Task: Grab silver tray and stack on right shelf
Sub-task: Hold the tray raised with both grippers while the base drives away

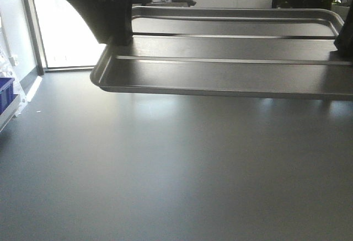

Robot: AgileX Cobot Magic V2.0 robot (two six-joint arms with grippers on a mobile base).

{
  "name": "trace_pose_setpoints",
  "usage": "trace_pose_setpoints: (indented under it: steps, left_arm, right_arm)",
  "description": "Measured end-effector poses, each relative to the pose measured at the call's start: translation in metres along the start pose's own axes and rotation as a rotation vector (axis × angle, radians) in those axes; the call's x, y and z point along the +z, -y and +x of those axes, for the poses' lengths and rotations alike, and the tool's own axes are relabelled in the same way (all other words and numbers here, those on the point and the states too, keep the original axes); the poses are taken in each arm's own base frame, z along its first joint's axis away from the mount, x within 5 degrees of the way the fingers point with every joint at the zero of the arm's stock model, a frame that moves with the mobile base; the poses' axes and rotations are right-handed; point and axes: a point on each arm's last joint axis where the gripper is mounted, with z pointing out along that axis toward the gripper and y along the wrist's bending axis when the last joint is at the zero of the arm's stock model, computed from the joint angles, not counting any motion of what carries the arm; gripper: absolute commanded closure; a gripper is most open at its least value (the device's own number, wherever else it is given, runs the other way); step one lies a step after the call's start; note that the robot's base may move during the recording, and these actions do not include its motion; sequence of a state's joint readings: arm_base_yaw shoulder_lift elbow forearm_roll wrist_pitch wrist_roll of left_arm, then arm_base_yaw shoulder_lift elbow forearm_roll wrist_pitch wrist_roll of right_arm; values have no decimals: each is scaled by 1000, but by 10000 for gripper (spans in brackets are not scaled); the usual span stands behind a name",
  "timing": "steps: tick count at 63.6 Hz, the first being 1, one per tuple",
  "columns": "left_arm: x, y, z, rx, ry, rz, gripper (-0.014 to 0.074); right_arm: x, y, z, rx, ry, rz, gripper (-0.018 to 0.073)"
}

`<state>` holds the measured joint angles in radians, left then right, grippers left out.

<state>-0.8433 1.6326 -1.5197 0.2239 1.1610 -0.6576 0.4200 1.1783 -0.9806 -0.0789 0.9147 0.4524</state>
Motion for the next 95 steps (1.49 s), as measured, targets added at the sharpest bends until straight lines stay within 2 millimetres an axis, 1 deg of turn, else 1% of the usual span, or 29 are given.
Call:
trace_pose_setpoints:
  steps: [95]
  left_arm:
    - [2, 1, 0, -1, -8, 1, 689]
  right_arm:
    - [0, 0, 0, 0, 0, 0, 503]
